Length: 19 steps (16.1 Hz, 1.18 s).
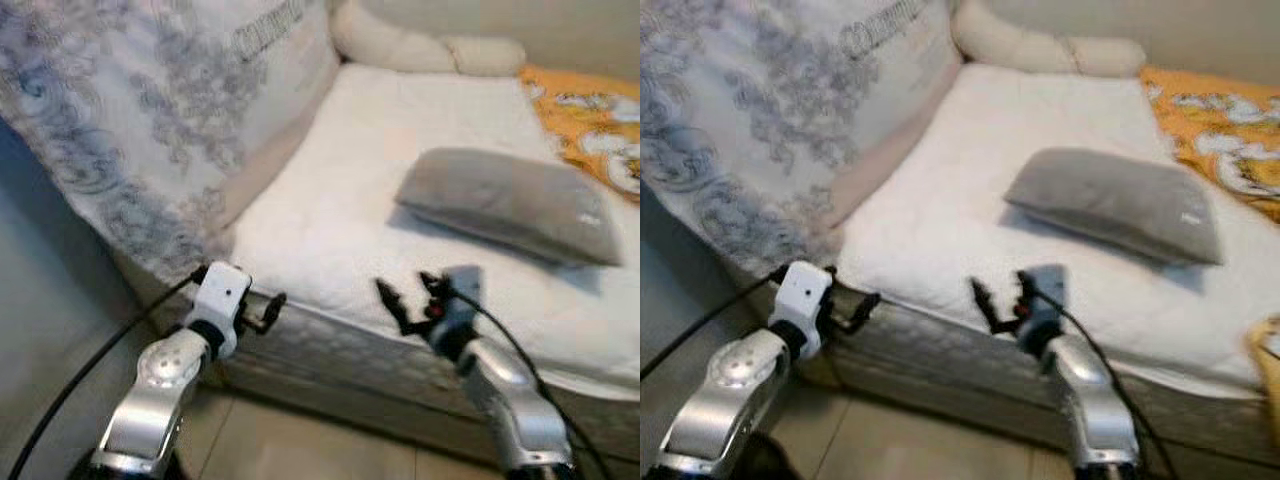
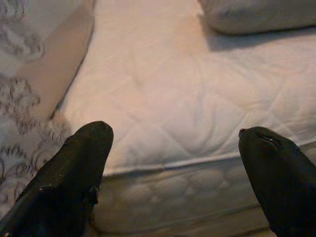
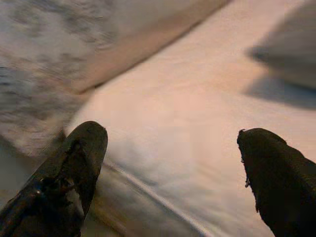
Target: Clean up the room
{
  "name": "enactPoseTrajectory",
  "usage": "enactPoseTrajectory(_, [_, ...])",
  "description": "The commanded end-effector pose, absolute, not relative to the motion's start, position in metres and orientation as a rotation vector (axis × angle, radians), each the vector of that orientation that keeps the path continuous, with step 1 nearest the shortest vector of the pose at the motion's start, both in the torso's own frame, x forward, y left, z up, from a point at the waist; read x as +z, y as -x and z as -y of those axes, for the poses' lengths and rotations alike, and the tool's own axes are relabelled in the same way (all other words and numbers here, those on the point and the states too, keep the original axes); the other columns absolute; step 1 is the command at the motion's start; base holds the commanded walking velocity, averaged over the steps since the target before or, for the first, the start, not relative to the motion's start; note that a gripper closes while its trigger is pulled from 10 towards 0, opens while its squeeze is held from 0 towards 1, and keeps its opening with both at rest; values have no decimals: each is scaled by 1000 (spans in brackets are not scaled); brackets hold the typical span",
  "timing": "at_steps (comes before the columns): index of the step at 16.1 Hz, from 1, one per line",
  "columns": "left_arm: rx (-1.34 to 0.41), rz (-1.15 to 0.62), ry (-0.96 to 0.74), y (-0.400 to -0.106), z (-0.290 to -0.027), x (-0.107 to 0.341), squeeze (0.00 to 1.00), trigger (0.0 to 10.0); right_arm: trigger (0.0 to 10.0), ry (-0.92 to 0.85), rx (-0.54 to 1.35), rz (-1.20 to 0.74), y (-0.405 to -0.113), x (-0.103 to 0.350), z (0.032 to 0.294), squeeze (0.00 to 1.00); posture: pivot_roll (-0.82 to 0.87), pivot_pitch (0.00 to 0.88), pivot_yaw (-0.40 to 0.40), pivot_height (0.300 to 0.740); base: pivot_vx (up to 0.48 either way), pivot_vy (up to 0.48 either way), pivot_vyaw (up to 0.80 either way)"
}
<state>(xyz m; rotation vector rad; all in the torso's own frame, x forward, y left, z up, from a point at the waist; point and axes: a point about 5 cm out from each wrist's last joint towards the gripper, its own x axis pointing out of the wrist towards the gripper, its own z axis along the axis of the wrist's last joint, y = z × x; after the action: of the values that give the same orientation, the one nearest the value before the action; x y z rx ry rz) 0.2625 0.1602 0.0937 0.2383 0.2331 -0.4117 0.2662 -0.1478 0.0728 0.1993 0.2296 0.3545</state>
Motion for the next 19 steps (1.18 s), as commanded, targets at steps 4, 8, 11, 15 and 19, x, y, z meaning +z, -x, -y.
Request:
enactPoseTrajectory(4, [-353,-222,-245,-267,-171,97,0,10000,10000,-116,251,-262,-275,67,140,1000,94,0,17,740,0,-398,0])
enactPoseTrajectory(8, [-288,-195,-220,-273,-173,102,0,10000,10000,-98,160,-284,-279,63,141,1000,94,0,15,740,0,0,-142])
enactPoseTrajectory(11, [-256,-178,-194,-277,-177,106,0,10000,10000,-65,124,-271,-283,64,146,1000,93,0,13,740,0,0,-510])
enactPoseTrajectory(15, [-247,-176,-191,-278,-177,106,0,10000,10000,-49,115,-258,-285,66,145,1000,93,0,11,740,0,0,0])
enactPoseTrajectory(19, [-242,-178,-191,-280,-178,106,0,10000,10000,-37,113,-256,-286,65,145,0,93,0,13,740,188,0,0])
